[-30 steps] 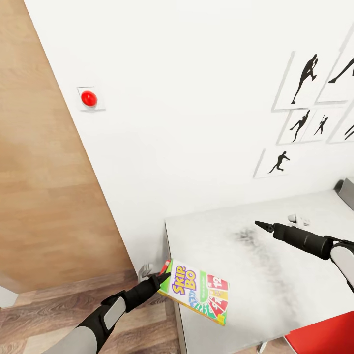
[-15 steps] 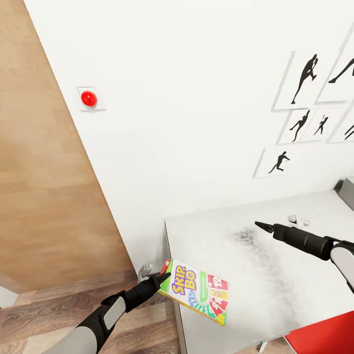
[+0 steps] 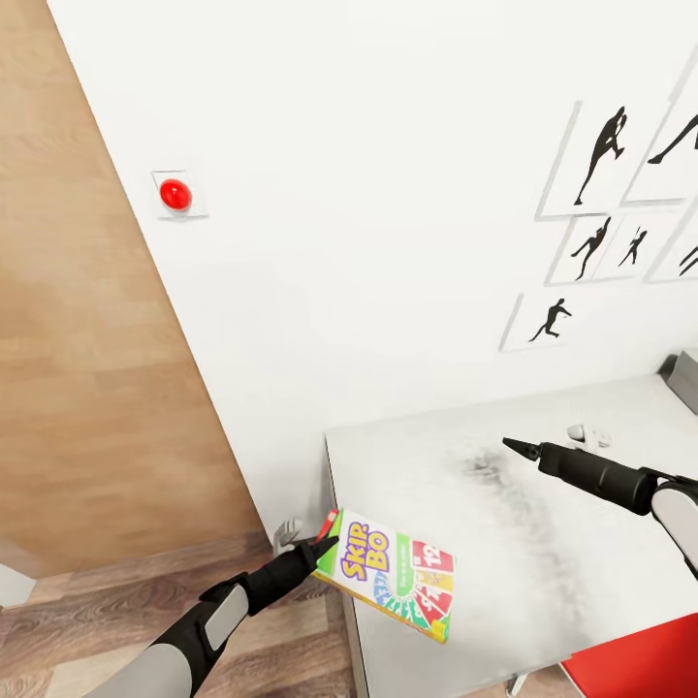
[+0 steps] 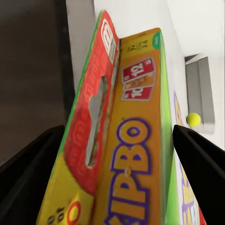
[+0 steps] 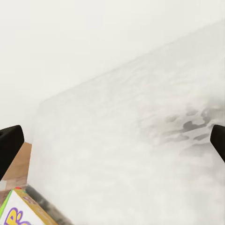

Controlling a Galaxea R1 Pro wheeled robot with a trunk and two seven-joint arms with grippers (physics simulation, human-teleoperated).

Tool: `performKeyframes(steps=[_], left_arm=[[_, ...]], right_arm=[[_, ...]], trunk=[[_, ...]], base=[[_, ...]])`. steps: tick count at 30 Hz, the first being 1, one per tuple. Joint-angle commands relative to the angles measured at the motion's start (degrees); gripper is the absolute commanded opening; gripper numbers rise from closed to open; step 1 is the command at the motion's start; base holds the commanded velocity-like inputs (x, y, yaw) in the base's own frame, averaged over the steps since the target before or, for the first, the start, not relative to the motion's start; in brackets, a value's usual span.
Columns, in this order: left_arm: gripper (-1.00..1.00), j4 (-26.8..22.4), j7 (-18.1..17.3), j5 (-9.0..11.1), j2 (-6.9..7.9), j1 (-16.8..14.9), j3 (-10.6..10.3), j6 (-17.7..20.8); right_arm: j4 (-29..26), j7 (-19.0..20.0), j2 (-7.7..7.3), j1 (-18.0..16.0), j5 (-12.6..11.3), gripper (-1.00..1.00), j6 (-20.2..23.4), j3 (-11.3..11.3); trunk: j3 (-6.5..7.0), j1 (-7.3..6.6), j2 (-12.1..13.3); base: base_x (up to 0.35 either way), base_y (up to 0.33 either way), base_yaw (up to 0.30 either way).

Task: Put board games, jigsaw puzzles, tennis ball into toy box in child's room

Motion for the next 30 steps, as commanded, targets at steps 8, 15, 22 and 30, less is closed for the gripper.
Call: performKeyframes(steps=[8,15,22,30], left_arm=[[-1.00,0.0,-4.8,0.5,0.18,0.0,-0.2,0.4],[-1.00,0.0,-6.3,0.5,0.24,0.0,-0.1,0.4],[-1.00,-0.1,-6.8,0.5,0.26,0.0,-0.1,0.3],[-1.00,-1.2,-7.1,0.5,0.29,0.3,-0.1,0.4]], right_arm=[[-0.1,0.4,-0.01,0.0,0.2,1.00,0.5,0.0],[-0.3,0.4,-0.01,0.0,0.2,1.00,0.6,0.1],[-0.5,0.3,-0.02,0.0,0.1,1.00,0.7,0.1],[-1.4,0.3,-0.03,0.0,0.0,1.00,0.9,0.0]], trunk=[[-0.11,0.03,-0.1],[-0.04,0.03,-0.1],[0.37,0.03,-0.1],[1.02,0.03,-0.1]], base=[[0.000,0.000,0.000],[0.000,0.000,-0.003],[-0.036,0.000,-0.048],[-0.211,0.000,-0.082]])
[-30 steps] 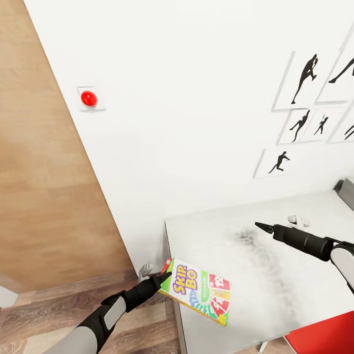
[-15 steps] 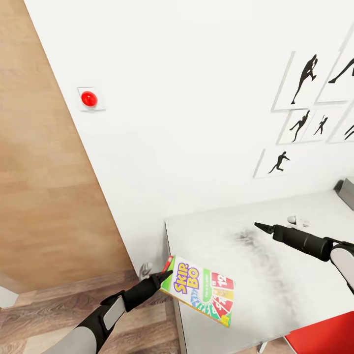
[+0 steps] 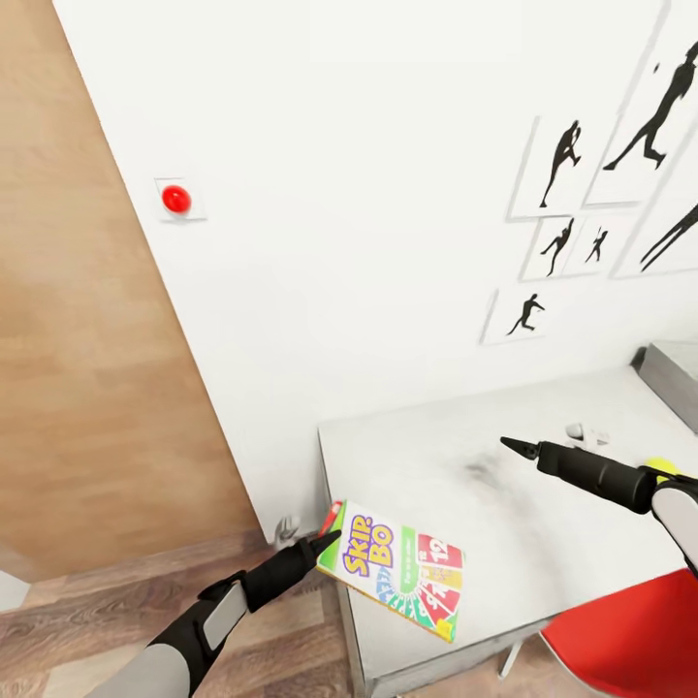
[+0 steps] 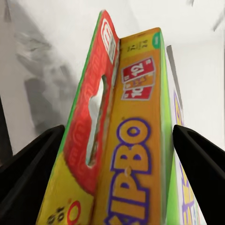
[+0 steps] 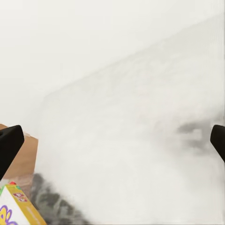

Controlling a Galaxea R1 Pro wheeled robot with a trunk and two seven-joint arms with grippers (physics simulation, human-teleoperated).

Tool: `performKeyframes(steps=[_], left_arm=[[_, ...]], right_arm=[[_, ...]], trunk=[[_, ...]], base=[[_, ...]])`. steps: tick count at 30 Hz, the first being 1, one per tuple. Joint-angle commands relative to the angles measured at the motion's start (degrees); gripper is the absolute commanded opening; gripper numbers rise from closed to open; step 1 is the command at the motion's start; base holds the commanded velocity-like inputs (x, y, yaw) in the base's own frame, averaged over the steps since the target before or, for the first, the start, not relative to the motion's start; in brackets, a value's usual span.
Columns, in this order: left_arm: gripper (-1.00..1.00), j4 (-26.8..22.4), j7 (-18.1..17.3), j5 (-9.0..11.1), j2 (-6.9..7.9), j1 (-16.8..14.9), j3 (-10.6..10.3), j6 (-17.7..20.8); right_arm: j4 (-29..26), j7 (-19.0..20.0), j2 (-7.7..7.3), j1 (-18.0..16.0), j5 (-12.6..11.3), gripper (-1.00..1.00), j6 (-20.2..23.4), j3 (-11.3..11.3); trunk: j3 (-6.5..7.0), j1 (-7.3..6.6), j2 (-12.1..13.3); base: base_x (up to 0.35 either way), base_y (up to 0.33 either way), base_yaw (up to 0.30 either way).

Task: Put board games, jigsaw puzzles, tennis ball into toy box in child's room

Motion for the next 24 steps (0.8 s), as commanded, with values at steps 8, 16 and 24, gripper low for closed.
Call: performKeyframes(steps=[8,16,24], left_arm=[[-1.00,-3.0,0.1,0.6,0.10,1.4,-0.2,0.9],[-1.00,-4.0,0.0,0.7,0.20,1.5,-0.2,1.1],[-1.00,-20.5,3.4,2.4,0.63,1.0,2.5,11.7]], right_arm=[[-2.9,0.2,-0.10,0.2,0.3,1.00,3.0,-0.4],[-4.0,0.3,-0.38,1.0,0.3,1.00,3.3,-0.6],[-4.2,1.0,-1.08,1.2,0.1,1.00,4.5,-2.9]], trunk=[[0.58,0.00,-0.1],[1.28,0.00,-0.1],[1.98,0.00,-0.1]], base=[[-0.187,0.000,-0.091],[-0.017,0.000,-0.094],[-0.001,0.000,-0.096]])
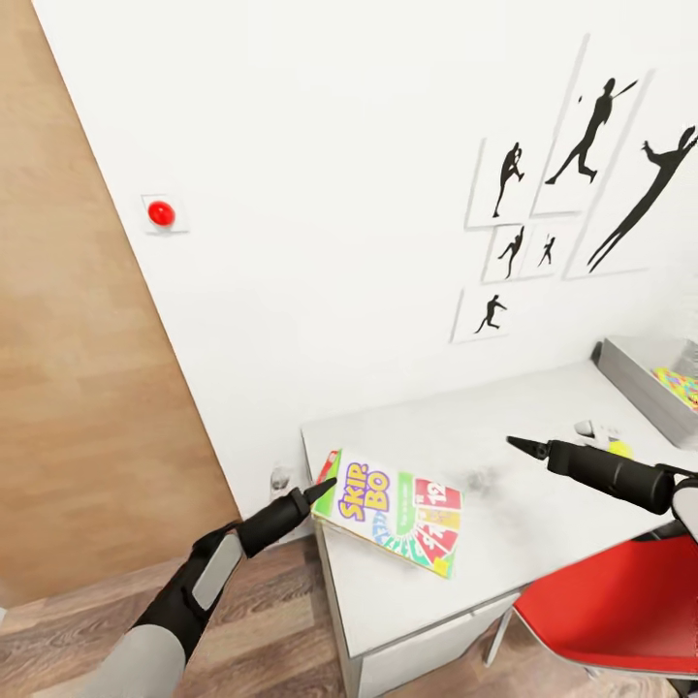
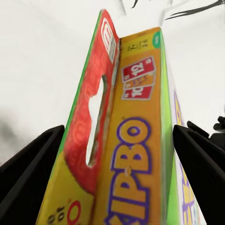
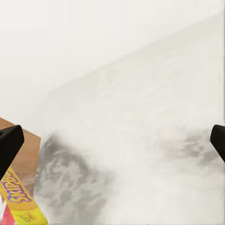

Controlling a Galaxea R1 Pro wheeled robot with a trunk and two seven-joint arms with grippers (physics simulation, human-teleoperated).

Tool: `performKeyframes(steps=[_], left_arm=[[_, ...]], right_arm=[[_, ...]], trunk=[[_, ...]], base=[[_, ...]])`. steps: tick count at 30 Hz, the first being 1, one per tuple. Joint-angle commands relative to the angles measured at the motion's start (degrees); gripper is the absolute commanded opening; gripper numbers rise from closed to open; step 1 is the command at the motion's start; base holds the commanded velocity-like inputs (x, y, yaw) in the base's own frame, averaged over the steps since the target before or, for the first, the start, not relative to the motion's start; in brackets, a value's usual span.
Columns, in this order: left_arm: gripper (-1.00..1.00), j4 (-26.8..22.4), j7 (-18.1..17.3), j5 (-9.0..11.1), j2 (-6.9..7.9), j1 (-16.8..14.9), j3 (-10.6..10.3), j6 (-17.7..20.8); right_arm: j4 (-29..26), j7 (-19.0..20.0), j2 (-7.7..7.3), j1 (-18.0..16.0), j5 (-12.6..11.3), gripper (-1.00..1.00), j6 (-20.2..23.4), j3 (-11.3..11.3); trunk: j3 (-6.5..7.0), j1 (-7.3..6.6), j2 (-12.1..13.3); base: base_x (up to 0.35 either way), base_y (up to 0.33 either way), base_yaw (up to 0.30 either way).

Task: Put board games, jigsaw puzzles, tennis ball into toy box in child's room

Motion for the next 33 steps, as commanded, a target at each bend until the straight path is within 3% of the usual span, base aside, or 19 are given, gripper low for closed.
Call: performKeyframes(steps=[1,7,11,15,20,26,33], left_arm=[[-1.00,-2.0,1.2,0.4,0.00,-0.1,0.0,1.5],[-1.00,-9.6,5.5,0.8,-0.25,-0.2,0.4,6.7],[-1.00,-16.2,8.0,1.1,-0.60,-0.2,0.4,11.7],[-1.00,-22.3,9.2,1.2,-1.07,0.2,0.2,14.6],[-1.00,-25.1,10.0,1.2,-1.42,0.5,0.2,15.8],[-1.00,-25.0,10.2,1.2,-1.39,1.1,0.2,15.5],[-1.00,-24.5,8.3,0.9,-1.20,2.1,-0.6,12.6]], right_arm=[[0.0,1.0,-0.03,0.0,0.4,1.00,1.1,-0.6],[0.0,5.8,-0.07,0.1,0.3,1.00,6.2,-4.1],[0.0,11.3,-0.03,0.3,0.3,1.00,10.9,-8.3],[0.0,14.3,-0.07,0.4,0.3,1.00,11.7,-10.3],[0.0,15.7,-0.09,0.4,0.2,1.00,11.7,-10.8],[0.0,18.3,-0.10,0.6,-0.2,1.00,11.7,-10.8],[0.1,26.6,0.40,2.6,-0.2,1.00,11.7,-9.7]], trunk=[[-0.03,0.04,-0.1],[0.49,0.04,-0.1],[0.84,0.04,-0.1],[1.19,0.04,-0.1],[1.63,0.04,-0.1],[2.11,0.04,-0.1],[2.36,0.04,-0.1]], base=[[0.000,0.000,-0.093],[0.000,0.000,-0.093],[0.000,0.000,-0.090],[0.000,0.000,-0.085],[0.000,0.000,-0.081],[0.000,0.000,-0.057],[0.000,0.000,-0.020]])
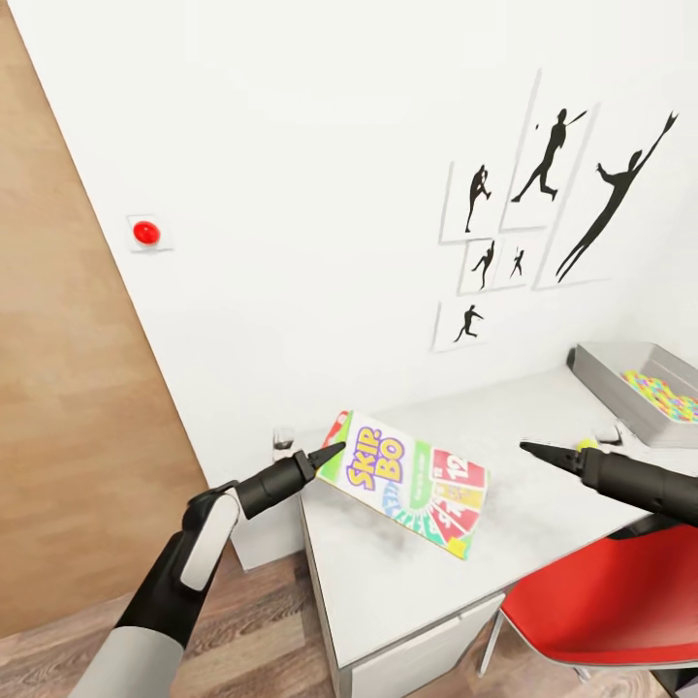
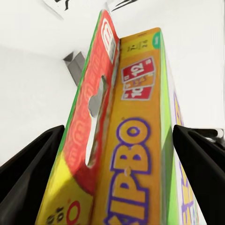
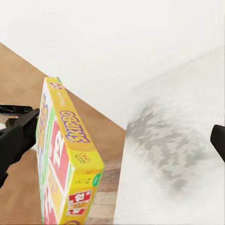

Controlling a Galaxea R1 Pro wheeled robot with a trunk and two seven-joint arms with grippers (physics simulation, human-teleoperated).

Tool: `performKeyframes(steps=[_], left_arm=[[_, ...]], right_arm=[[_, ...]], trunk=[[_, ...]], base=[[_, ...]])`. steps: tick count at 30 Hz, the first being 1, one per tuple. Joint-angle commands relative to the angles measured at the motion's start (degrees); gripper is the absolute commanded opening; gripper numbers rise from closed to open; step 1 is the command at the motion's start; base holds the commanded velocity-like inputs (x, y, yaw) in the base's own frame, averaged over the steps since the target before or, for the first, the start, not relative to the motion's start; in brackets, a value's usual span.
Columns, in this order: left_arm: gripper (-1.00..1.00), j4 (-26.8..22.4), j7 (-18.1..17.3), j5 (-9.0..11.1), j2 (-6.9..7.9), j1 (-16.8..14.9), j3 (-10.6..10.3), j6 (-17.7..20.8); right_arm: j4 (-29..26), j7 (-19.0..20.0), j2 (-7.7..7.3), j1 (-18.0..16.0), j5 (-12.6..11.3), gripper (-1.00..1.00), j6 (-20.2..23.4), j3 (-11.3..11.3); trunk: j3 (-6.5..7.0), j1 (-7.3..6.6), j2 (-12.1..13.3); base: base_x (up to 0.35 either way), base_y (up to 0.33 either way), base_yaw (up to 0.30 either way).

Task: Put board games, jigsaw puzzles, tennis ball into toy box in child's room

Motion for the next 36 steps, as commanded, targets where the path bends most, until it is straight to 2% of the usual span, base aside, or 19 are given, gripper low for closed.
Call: performKeyframes(steps=[1,4,6,9,16,28,32,34,36], left_arm=[[-1.00,0.1,-0.3,0.3,0.01,0.1,-0.3,-0.4],[-1.00,0.3,-0.7,0.2,0.06,0.3,-0.9,-2.2],[-1.00,0.5,-1.2,0.2,0.14,0.6,-1.4,-5.1],[-1.00,0.5,-1.4,0.2,0.16,1.1,-1.6,-6.9],[-1.00,0.8,-2.1,0.2,0.15,2.5,-1.9,-14.2],[-1.00,1.6,-3.0,0.6,0.07,2.8,-1.8,-15.7],[-1.00,1.9,-5.0,2.2,-0.20,2.8,-1.8,-15.4],[-1.00,1.9,-5.4,2.7,-0.32,2.8,-1.8,-15.4],[-1.00,2.0,-5.9,3.2,-0.49,2.8,-1.8,-15.3]], right_arm=[[0.0,1.6,0.05,0.2,0.4,1.00,0.2,0.2],[0.1,3.2,0.20,0.6,0.5,1.00,0.2,0.6],[0.1,4.6,0.37,1.0,0.6,1.00,0.2,1.0],[0.2,5.1,0.43,1.1,0.6,1.00,0.2,1.1],[0.6,6.0,0.57,1.3,0.6,1.00,0.2,1.4],[0.7,6.1,0.59,1.3,0.4,1.00,0.2,1.4],[0.8,6.1,0.71,1.4,0.4,1.00,0.2,1.5],[0.8,6.1,1.12,1.5,0.5,1.00,0.2,1.9],[0.9,6.0,2.20,1.5,0.7,1.00,0.2,2.9]], trunk=[[-0.10,0.04,-0.1],[-0.07,0.04,-0.1],[-0.05,0.04,-0.1],[-0.04,0.04,-0.1],[-0.04,0.04,-0.1],[-0.03,0.04,-0.1],[-0.03,0.04,-0.1],[-0.03,0.04,-0.1],[-0.03,0.04,-0.1]], base=[[0.000,0.000,-0.008],[0.000,0.000,-0.007],[0.000,0.000,-0.003],[0.000,0.000,-0.002],[0.000,0.000,0.000],[0.000,0.000,0.000],[0.000,0.000,0.000],[0.000,0.000,0.000],[0.000,0.000,0.000]])
